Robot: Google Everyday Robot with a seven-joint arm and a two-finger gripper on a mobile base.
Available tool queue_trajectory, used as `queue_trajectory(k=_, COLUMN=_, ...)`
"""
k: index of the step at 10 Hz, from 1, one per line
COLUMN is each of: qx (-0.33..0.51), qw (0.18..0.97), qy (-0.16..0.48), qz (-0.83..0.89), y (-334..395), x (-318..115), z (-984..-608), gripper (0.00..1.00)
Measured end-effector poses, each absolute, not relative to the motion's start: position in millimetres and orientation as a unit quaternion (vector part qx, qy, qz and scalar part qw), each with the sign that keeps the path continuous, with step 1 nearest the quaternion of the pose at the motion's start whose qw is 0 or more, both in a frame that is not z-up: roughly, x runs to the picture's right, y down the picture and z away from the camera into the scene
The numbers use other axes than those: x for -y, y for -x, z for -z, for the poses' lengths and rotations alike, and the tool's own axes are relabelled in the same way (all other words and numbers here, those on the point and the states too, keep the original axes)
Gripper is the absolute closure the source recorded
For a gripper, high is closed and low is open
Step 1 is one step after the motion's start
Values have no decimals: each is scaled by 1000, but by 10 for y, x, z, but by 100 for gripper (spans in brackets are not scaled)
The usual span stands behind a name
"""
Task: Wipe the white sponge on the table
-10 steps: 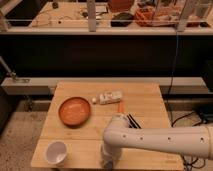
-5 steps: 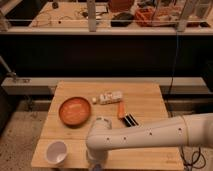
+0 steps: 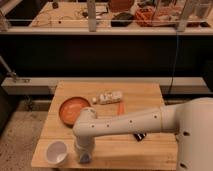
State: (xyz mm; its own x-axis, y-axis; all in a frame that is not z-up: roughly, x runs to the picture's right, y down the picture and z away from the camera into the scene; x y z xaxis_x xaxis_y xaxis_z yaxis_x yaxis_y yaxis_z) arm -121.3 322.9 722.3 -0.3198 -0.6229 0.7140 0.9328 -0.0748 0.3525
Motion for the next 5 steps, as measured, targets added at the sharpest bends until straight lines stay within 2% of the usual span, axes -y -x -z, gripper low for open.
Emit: queue_trajectory(k=5, qx=391, qw=611, qy=186, qz=663, y=934, x=-2788, z=-7520, gripper=100)
